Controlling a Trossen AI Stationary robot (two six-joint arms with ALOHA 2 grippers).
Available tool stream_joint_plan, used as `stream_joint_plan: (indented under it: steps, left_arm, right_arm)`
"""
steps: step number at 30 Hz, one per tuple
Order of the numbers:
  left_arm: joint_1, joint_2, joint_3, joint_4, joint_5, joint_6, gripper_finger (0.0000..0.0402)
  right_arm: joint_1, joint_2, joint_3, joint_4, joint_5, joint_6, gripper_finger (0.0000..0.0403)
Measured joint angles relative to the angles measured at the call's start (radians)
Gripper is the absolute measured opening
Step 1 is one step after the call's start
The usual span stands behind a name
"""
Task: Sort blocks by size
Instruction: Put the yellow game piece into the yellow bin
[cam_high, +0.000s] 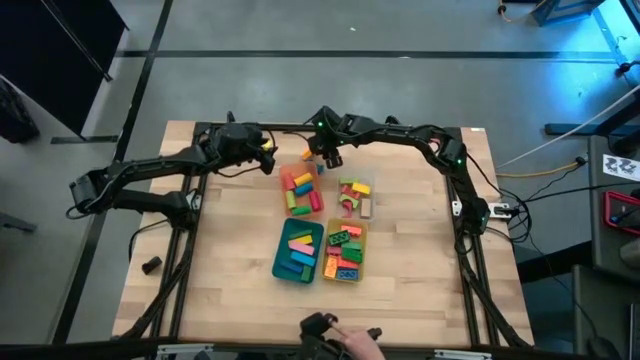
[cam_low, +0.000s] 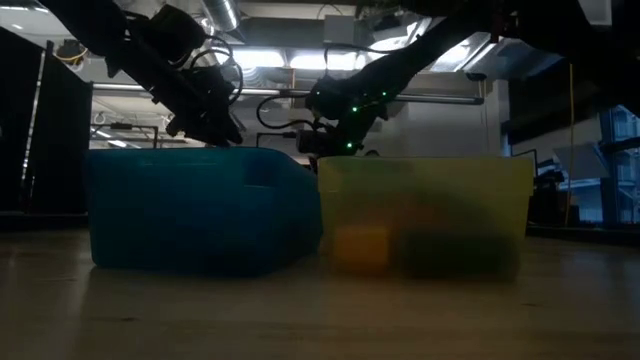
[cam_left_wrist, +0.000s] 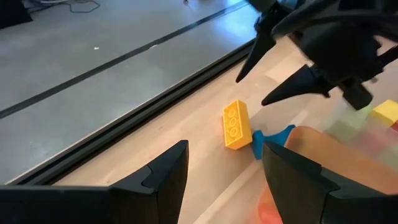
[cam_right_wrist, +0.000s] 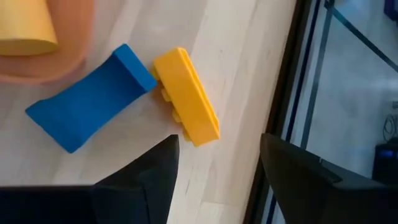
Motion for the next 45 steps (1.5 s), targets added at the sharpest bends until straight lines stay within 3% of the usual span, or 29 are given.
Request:
stream_joint_plan:
  steps: [38,45]
  left_arm:
    - [-0.006,0.0,-0.019,0.007,0.004,-0.049,0.0194]
    - [-0.006,0.0,-0.019,0.104,0.075,-0.084,0.0194]
  right_arm:
    - [-0.001,0.023,0.001,0.004,-0.062,-0.14,0.0225]
    - [0.008,-0.013,-0.003,-0.005,-0.03,-0.093,0.0225]
